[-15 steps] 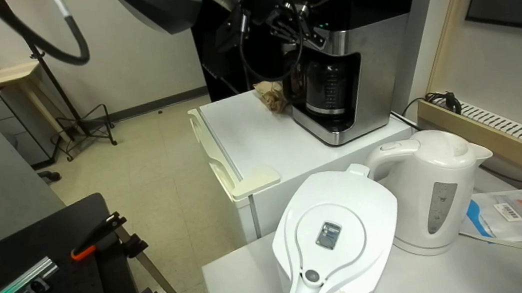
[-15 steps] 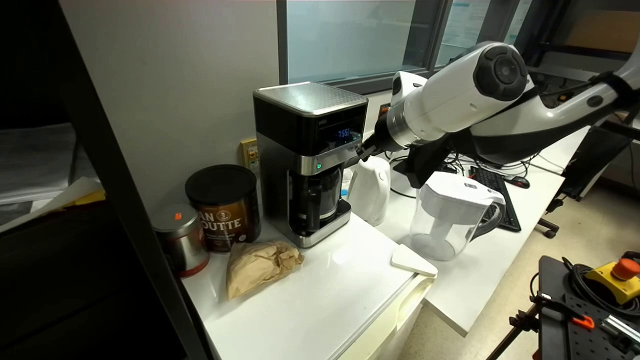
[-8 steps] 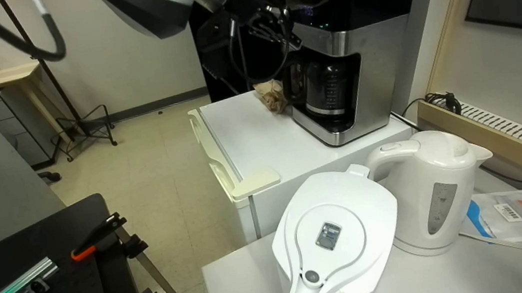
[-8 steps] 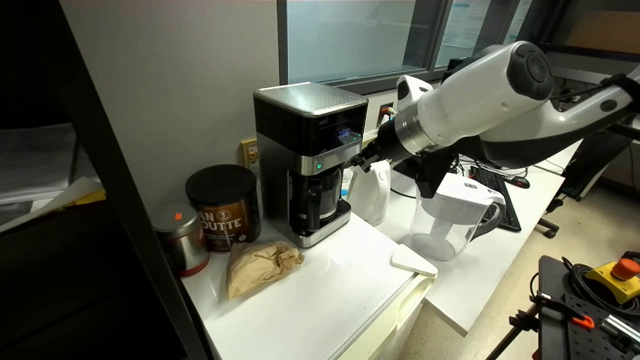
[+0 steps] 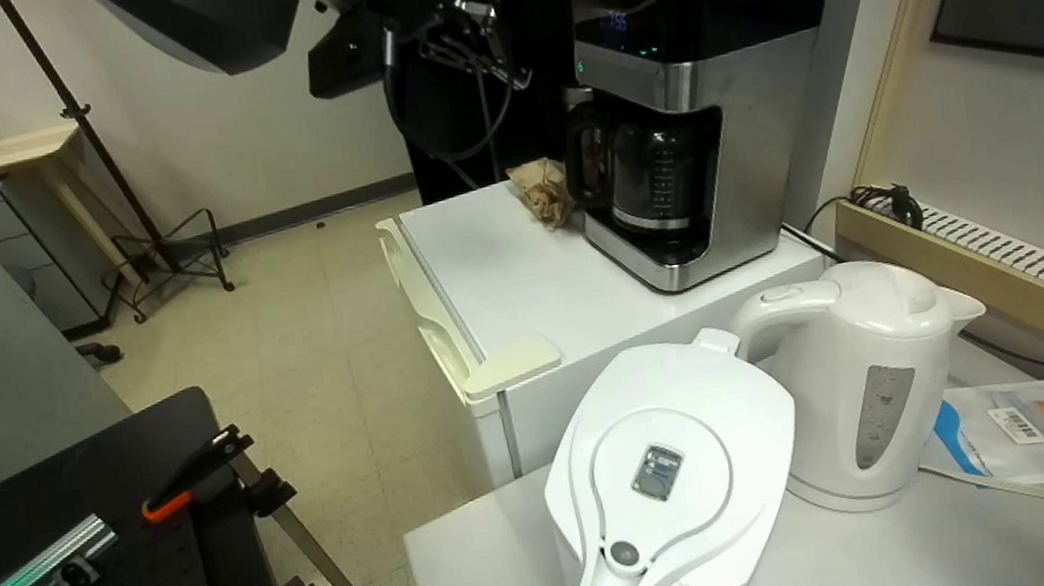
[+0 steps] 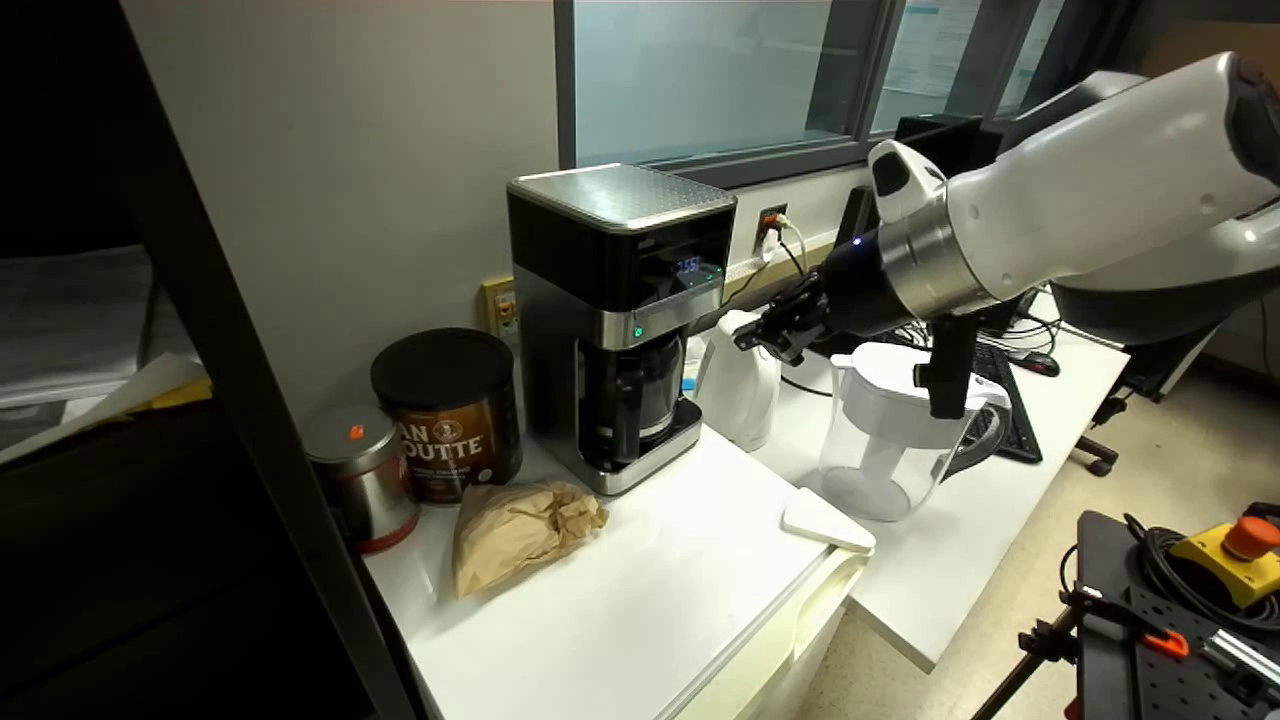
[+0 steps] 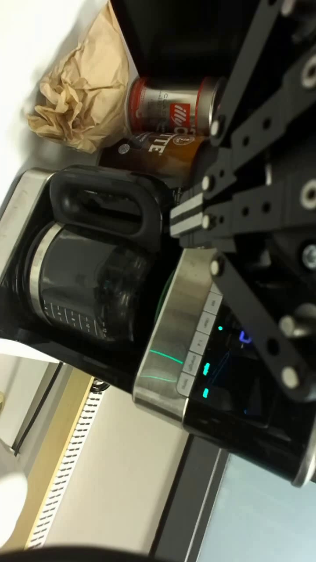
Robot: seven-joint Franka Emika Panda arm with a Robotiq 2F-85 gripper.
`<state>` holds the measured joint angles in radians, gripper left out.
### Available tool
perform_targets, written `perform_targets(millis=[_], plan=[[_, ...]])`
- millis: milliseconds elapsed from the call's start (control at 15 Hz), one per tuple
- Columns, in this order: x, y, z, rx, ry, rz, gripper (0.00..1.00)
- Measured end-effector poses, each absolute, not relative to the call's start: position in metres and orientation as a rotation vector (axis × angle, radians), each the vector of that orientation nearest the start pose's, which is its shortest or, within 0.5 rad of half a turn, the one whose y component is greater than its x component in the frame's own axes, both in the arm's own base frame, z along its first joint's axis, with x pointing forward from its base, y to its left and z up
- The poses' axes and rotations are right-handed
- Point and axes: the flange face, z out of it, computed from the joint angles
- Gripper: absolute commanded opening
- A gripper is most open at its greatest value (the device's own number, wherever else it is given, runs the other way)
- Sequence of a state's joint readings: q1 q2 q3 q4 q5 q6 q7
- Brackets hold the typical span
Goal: Press a button on the coffee maker machine
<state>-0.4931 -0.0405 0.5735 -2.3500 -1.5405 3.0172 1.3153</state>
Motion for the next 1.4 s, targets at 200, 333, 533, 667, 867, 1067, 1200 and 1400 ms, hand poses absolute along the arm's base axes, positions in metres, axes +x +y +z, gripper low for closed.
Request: perform_targets(millis=[200,333,533,667,867,1067,1200,1400], plan=[[0.488,0.111,0.387,-3.037,-0.376,-1.371,0.00],[0.489,0.106,0.393,-3.040,-0.342,-1.391,0.00],[0.492,0.099,0.394,-3.064,-0.283,-1.394,0.00],[0.495,0.094,0.392,-3.091,-0.255,-1.396,0.00],[0.501,0.088,0.391,-3.127,-0.210,-1.403,0.00],[0.511,0.084,0.390,-3.148,-0.153,-1.412,0.00],[0.519,0.082,0.390,-3.158,-0.120,-1.416,0.00],[0.530,0.079,0.388,-3.168,-0.071,-1.416,0.00]])
